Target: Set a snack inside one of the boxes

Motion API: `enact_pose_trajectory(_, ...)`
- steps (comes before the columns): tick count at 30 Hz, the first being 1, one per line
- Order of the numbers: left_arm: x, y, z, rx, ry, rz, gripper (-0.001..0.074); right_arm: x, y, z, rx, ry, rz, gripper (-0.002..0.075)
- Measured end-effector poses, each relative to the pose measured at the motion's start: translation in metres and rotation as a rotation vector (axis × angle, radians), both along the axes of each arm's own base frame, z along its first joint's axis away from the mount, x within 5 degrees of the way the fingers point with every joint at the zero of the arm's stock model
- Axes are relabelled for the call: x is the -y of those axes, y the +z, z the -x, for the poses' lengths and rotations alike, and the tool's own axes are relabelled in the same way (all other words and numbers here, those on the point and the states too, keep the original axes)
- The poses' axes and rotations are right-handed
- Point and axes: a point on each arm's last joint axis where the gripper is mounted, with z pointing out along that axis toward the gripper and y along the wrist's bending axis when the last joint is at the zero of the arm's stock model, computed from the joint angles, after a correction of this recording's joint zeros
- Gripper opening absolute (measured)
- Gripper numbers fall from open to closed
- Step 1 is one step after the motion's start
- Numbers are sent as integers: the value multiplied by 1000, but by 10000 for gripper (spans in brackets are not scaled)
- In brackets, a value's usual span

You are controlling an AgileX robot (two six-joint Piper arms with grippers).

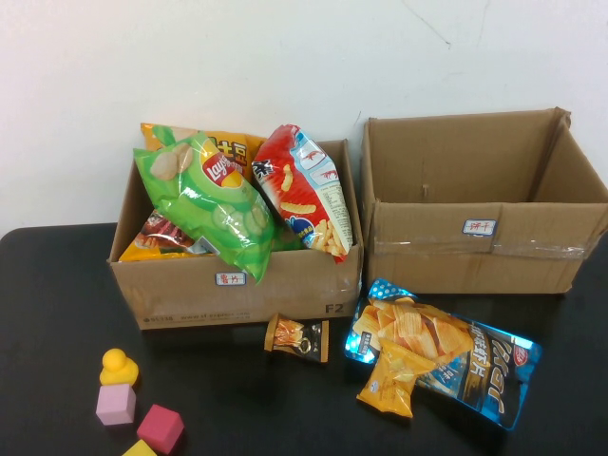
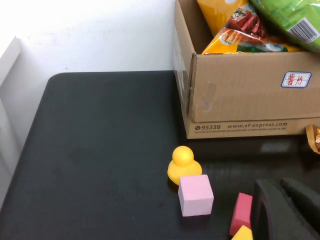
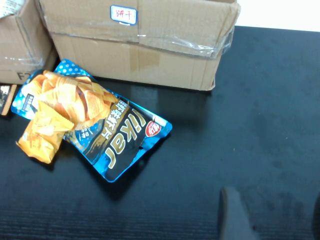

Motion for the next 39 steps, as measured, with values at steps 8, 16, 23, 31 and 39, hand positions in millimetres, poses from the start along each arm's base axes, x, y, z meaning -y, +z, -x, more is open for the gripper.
enact_pose_trajectory(8,0,0,0,0,0,0,-1,0,0,0,0,0,0,325)
enact_pose_trajectory(16,0,0,0,0,0,0,-1,4,-7,8,28,-29,-1,325)
enact_pose_trajectory(23,0,0,0,0,0,-2,-1,12,-37,15,266,-162,-25,325)
enact_pose_trajectory(31,0,0,0,0,0,-3,-1,12,-103,13,306,-255,-51,325)
enact_pose_trajectory(39,0,0,0,0,0,-3,-1,13,-114,14,235,-253,-14,325)
